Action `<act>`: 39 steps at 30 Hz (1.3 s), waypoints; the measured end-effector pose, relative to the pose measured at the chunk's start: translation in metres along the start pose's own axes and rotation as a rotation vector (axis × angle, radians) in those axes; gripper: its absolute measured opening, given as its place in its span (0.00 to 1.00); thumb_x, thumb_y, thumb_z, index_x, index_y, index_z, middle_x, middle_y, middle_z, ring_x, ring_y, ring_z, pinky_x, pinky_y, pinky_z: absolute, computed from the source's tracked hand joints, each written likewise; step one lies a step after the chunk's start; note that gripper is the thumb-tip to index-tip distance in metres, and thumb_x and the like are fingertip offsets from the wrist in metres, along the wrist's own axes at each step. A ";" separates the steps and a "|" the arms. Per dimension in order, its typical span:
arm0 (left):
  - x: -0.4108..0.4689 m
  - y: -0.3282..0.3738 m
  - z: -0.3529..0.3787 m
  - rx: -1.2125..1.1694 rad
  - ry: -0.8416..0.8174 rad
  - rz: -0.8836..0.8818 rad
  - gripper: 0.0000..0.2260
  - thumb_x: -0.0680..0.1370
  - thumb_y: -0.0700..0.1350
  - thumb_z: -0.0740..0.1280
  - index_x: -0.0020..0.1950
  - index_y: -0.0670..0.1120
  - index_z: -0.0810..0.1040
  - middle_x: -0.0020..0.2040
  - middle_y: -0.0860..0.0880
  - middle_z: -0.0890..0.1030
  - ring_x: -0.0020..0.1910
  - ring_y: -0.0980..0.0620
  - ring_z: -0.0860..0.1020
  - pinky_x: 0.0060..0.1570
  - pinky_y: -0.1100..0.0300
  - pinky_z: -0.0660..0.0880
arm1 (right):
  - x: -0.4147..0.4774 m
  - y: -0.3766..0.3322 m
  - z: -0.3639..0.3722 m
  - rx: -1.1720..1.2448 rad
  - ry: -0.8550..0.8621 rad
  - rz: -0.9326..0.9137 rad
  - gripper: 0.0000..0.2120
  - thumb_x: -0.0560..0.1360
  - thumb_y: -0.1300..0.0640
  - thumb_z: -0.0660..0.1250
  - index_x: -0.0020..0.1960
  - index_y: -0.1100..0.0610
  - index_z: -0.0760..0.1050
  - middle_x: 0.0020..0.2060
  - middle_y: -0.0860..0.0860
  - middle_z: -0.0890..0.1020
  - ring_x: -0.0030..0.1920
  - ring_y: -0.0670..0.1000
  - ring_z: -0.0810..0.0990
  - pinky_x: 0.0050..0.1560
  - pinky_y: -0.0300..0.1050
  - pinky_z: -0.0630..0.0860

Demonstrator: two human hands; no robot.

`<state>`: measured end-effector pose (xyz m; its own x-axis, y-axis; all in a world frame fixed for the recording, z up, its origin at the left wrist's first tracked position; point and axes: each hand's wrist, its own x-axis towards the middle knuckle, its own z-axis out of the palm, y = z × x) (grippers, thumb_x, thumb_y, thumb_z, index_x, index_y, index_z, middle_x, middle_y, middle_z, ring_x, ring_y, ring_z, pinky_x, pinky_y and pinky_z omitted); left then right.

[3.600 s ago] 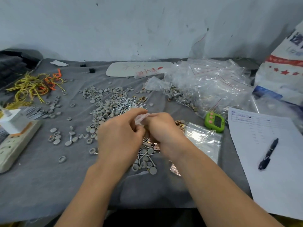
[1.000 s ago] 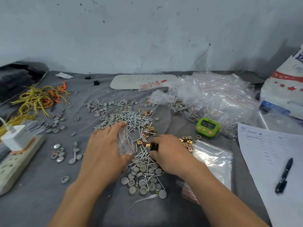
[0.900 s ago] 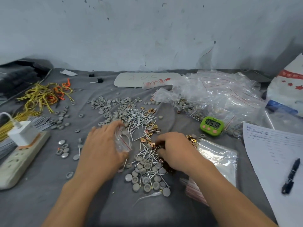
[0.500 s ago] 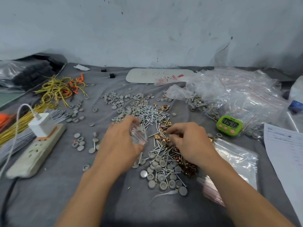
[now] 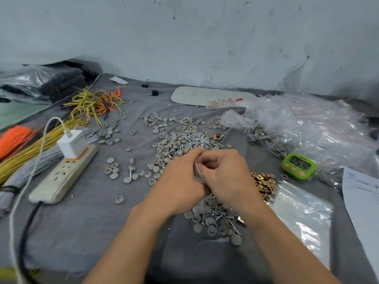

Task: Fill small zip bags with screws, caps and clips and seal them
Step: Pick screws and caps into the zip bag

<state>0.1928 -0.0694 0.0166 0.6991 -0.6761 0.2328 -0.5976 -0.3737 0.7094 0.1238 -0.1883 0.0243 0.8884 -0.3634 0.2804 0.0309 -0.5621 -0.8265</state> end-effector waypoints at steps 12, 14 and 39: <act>-0.014 -0.001 -0.017 0.110 0.092 0.132 0.27 0.67 0.35 0.70 0.59 0.60 0.79 0.52 0.59 0.82 0.53 0.58 0.78 0.53 0.60 0.75 | -0.006 -0.008 0.003 -0.238 -0.201 -0.028 0.18 0.77 0.63 0.68 0.32 0.46 0.80 0.27 0.37 0.78 0.32 0.36 0.76 0.34 0.31 0.67; -0.016 0.003 -0.016 0.216 0.061 0.226 0.30 0.65 0.32 0.68 0.64 0.55 0.80 0.55 0.57 0.81 0.57 0.55 0.76 0.59 0.58 0.72 | -0.007 -0.009 0.007 -0.255 -0.229 -0.016 0.19 0.76 0.63 0.66 0.30 0.47 0.72 0.28 0.41 0.77 0.32 0.38 0.76 0.34 0.37 0.67; -0.013 -0.030 -0.022 0.199 0.381 -0.235 0.19 0.71 0.43 0.74 0.56 0.59 0.73 0.51 0.56 0.83 0.53 0.50 0.80 0.46 0.58 0.72 | -0.037 -0.017 0.003 -0.593 -0.148 0.100 0.10 0.76 0.47 0.68 0.56 0.43 0.84 0.47 0.42 0.86 0.48 0.46 0.83 0.55 0.47 0.80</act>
<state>0.2108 -0.0350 0.0069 0.8956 -0.2924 0.3353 -0.4443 -0.6276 0.6393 0.0917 -0.1635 0.0263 0.9294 -0.3523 0.1095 -0.2775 -0.8632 -0.4217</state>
